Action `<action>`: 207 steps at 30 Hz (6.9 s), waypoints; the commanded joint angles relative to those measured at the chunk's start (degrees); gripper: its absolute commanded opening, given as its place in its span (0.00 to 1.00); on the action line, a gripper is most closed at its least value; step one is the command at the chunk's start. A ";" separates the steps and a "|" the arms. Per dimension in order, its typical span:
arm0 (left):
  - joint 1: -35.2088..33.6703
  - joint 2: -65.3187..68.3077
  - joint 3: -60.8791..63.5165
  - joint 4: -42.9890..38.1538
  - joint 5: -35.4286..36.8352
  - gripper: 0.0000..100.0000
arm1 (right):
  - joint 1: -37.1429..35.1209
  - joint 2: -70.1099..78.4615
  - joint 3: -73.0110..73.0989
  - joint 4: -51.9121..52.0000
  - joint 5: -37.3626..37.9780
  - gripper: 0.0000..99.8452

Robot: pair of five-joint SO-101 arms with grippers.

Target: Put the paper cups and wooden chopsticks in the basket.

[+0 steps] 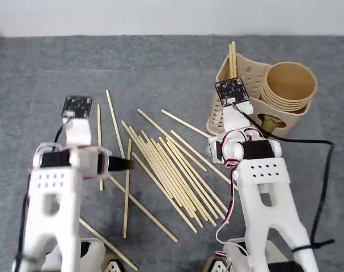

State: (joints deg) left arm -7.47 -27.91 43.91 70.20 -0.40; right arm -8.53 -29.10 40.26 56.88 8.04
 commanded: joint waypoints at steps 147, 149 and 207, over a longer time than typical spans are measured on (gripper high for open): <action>6.24 63.12 -93.41 30.33 -7.82 0.01 | 1.19 -1.54 -0.26 -0.48 0.18 0.06; 7.56 59.60 -93.49 30.33 -7.82 0.01 | 2.59 -4.35 -0.53 1.45 0.18 0.06; 30.86 50.90 -90.68 -25.41 39.30 0.01 | 21.41 -46.37 7.21 4.53 -0.44 0.06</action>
State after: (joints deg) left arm 22.95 23.08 -45.76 46.29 38.64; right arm 12.75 -74.64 47.74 62.42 8.04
